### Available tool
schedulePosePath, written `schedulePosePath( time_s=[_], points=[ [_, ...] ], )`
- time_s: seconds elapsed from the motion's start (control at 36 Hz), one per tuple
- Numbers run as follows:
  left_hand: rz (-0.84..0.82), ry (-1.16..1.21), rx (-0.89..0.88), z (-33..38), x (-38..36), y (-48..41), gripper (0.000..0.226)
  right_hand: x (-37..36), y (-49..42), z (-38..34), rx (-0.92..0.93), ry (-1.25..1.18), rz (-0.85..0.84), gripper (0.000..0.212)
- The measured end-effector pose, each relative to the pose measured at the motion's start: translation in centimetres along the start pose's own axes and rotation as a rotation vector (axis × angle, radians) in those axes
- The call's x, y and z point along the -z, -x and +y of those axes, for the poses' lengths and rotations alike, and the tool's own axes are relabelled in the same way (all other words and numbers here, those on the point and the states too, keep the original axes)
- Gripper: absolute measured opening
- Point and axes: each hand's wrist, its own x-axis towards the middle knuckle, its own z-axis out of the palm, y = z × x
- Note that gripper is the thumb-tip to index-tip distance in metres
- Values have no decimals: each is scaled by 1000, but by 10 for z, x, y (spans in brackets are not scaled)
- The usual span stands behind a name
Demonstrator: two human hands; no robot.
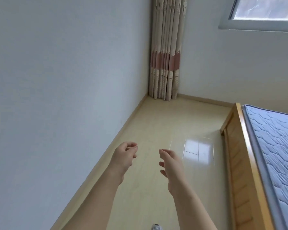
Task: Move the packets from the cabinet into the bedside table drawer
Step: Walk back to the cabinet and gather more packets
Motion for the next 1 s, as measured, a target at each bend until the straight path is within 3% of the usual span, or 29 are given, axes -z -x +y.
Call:
schedulePosePath(
  time_s=[0.22,0.42,0.75,1.0],
  points=[
    [-91,-21,-55,98,-82,-159,10,17,-168,-109,39,13,50,16],
    [-110,9,-19,140,-126,-297,11,27,-295,-158,6,-8,105,14],
    [-244,-42,-167,276,-211,-562,14,18,-547,-293,50,-63,218,11],
    [-366,12,-107,345,-342,-691,17,101,-680,-347,3,-187,409,7]
  ],
)
